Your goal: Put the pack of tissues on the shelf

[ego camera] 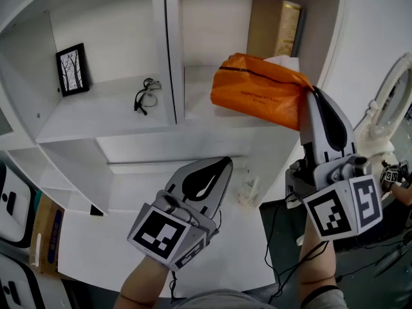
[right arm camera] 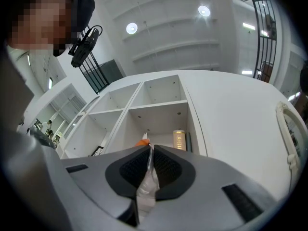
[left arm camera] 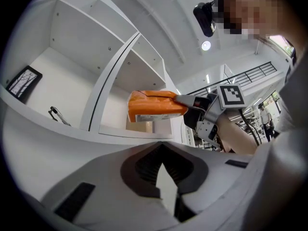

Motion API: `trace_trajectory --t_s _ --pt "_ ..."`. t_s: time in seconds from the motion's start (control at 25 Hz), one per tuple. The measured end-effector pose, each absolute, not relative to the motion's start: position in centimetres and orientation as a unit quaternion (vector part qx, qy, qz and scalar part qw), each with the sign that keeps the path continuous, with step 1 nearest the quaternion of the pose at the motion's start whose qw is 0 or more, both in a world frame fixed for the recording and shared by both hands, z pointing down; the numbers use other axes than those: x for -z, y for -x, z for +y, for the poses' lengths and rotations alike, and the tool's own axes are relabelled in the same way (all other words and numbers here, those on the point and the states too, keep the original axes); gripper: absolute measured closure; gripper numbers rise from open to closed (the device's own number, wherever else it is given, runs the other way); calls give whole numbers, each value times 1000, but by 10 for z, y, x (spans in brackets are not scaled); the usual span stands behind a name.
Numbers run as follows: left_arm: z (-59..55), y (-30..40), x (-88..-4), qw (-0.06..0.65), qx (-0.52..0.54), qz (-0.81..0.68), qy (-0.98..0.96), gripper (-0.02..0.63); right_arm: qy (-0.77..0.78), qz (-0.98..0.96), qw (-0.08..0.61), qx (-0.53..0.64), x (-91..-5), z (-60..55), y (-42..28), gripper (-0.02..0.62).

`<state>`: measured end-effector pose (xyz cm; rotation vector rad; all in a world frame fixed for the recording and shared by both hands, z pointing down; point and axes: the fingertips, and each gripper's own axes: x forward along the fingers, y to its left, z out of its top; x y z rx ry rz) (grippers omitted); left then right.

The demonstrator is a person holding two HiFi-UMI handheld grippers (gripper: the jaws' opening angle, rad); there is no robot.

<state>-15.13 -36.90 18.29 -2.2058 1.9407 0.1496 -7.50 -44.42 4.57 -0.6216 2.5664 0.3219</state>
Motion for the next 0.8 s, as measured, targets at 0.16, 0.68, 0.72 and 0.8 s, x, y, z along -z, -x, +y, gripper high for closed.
trace_trajectory --t_s 0.16,0.68,0.72,0.8 --pt "-373 150 -188 105 -45 658 744 566 228 934 248 -121 -48 -449 75 568" --pt "-376 181 -176 87 -52 674 732 566 231 950 175 -117 -48 -479 136 442" --pt "-374 180 -178 87 -53 674 731 566 224 953 169 -115 -49 -478 136 440" --pt "-371 178 -180 91 -53 674 731 566 204 961 146 -115 -57 -477 143 406"
